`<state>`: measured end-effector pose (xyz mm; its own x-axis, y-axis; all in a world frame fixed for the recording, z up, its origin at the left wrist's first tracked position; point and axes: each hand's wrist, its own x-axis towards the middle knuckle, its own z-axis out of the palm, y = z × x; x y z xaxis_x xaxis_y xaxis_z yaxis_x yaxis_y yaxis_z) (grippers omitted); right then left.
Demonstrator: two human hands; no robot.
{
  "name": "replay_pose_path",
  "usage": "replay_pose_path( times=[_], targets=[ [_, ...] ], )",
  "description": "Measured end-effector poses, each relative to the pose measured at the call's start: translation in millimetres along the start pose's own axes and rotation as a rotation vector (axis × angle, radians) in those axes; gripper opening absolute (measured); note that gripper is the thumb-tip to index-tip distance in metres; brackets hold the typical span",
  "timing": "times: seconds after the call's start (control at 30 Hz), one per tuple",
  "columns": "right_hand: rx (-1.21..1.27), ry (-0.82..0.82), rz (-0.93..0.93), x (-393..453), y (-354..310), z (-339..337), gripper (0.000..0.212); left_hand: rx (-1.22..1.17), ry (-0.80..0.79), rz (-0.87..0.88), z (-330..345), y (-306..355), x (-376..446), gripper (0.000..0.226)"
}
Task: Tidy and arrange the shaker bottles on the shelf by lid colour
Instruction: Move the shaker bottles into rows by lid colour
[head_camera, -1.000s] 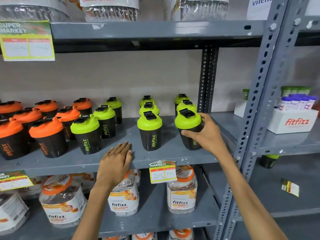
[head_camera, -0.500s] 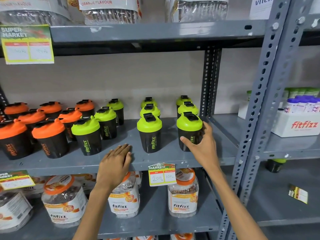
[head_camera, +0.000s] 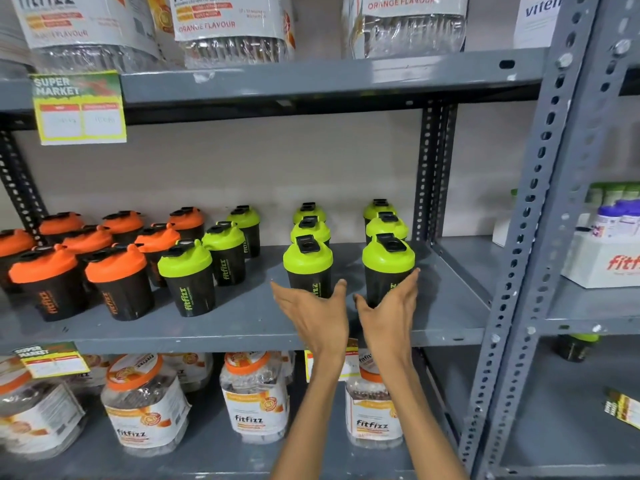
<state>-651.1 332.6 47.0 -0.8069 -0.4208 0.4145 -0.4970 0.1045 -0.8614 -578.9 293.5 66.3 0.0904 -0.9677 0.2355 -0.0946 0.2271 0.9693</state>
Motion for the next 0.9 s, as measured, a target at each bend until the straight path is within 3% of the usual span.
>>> replay_pose_path(
  times=[0.1, 0.3, 0.57, 0.9],
  targets=[
    [-0.012, 0.008, 0.015, 3, 1, 2, 0.106, 0.038, 0.034, -0.014, 12, -1, 2, 0.118],
    [-0.026, 0.059, 0.016, 9, 5, 0, 0.09, 0.015, 0.063, 0.043, 14, -15, 5, 0.069],
    [-0.036, 0.057, -0.007, 9, 11, -10, 0.091, 0.062, -0.036, 0.177, 1, -26, 7, 0.071],
    [-0.054, 0.032, -0.009, 8, 13, -15, 0.093, 0.031, -0.026, 0.175, 3, -27, -4, 0.076]
  ],
)
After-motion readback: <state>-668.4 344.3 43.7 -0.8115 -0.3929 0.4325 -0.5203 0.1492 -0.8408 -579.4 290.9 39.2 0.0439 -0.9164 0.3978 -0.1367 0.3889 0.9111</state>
